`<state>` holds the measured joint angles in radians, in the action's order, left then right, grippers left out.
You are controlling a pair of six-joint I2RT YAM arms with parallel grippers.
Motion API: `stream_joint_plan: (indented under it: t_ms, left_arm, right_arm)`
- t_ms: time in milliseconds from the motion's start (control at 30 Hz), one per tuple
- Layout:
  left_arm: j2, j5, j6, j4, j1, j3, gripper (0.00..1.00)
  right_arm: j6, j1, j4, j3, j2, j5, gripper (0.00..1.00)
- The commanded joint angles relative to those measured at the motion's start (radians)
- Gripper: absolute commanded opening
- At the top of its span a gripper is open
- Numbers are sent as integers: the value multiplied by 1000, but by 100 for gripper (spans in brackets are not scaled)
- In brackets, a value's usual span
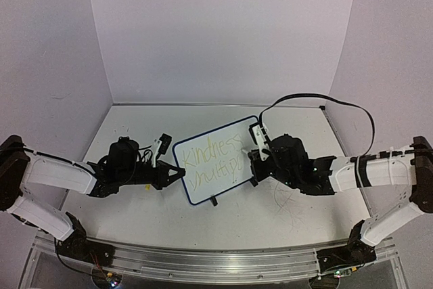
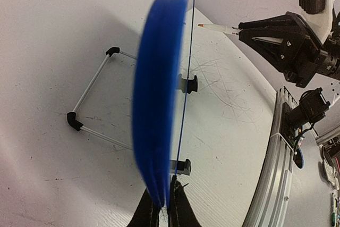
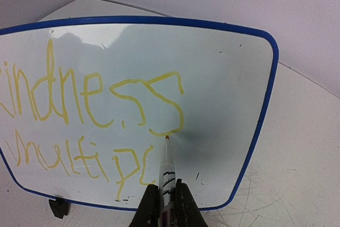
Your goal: Write a sentence on the whiteboard
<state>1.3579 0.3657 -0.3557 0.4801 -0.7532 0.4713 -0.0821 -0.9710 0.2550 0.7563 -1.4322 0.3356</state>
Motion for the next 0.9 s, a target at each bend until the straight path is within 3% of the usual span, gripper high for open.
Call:
stream_joint_plan:
  t_ms: [0, 867]
  left_arm:
    - [-4, -49, 43, -73, 5, 11, 0]
    - [-13, -59, 46, -78, 5, 7, 0]
  right_arm:
    - [-19, 1, 3, 9, -19, -11, 0]
    - [-38, 1, -11, -4, -64, 16, 0]
